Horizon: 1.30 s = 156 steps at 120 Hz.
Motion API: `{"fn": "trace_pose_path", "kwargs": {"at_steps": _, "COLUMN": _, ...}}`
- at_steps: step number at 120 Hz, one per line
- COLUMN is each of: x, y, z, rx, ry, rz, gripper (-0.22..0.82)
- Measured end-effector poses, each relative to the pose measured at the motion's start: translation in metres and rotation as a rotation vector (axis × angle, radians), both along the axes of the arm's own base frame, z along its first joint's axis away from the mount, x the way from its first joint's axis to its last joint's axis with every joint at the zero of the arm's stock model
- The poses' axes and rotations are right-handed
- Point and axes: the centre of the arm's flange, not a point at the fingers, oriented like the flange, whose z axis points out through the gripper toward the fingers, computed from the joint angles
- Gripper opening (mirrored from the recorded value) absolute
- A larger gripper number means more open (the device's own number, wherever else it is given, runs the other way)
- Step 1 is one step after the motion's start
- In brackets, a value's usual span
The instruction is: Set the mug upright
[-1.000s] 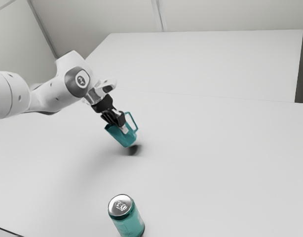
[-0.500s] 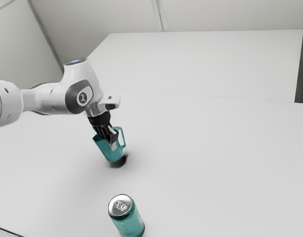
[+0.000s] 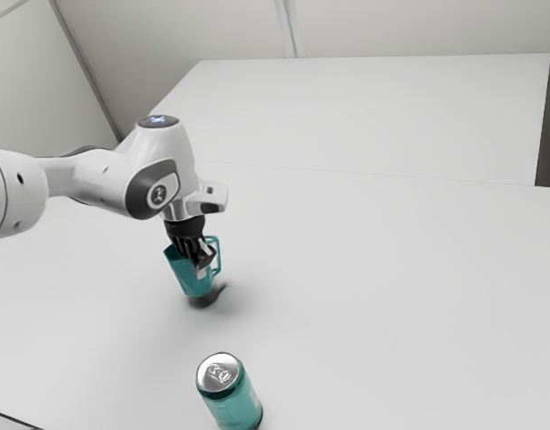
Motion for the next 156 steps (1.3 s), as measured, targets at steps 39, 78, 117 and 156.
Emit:
{"fn": "trace_pose_path", "kwargs": {"at_steps": 39, "x": 0.009, "y": -0.001, "z": -0.030, "rx": 0.018, "ry": -0.007, "rz": 0.043, "gripper": -0.16}}
{"fn": "trace_pose_path", "kwargs": {"at_steps": 78, "x": 0.011, "y": 0.002, "z": -0.030, "rx": 0.009, "ry": -0.027, "rz": 0.087, "gripper": 0.29}}
{"fn": "trace_pose_path", "kwargs": {"at_steps": 117, "x": 0.022, "y": 0.002, "z": 0.037, "rx": -0.024, "ry": -0.142, "rz": 0.109, "gripper": 0.54}}
{"fn": "trace_pose_path", "kwargs": {"at_steps": 156, "x": 0.066, "y": 0.011, "z": 0.194, "rx": -0.008, "ry": -0.275, "rz": 0.136, "gripper": 0.59}}
